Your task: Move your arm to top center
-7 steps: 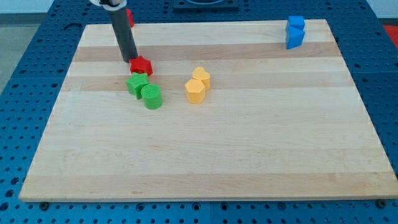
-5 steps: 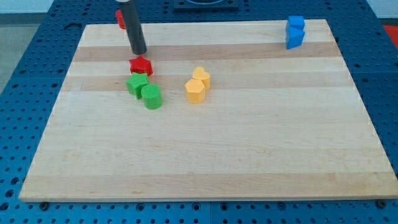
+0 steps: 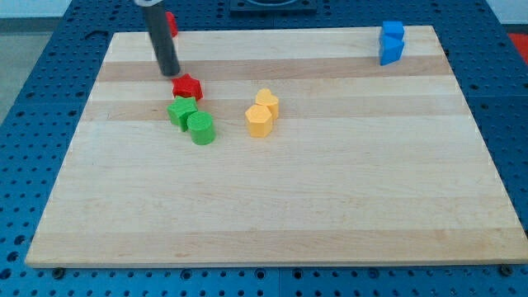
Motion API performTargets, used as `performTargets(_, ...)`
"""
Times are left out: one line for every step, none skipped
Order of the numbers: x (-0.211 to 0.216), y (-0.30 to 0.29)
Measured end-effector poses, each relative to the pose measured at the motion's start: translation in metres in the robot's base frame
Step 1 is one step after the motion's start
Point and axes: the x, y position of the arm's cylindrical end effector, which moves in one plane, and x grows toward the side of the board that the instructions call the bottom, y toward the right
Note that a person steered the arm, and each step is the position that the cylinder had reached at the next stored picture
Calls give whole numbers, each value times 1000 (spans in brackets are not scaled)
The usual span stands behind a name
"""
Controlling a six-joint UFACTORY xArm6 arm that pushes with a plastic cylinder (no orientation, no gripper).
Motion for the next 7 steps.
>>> performTargets(6, -16)
performTargets(0, -48)
performTargets(-1, -53)
performTargets(-3, -77)
performTargets(-3, -92)
performTargets(-20, -116)
performTargets(-35, -116)
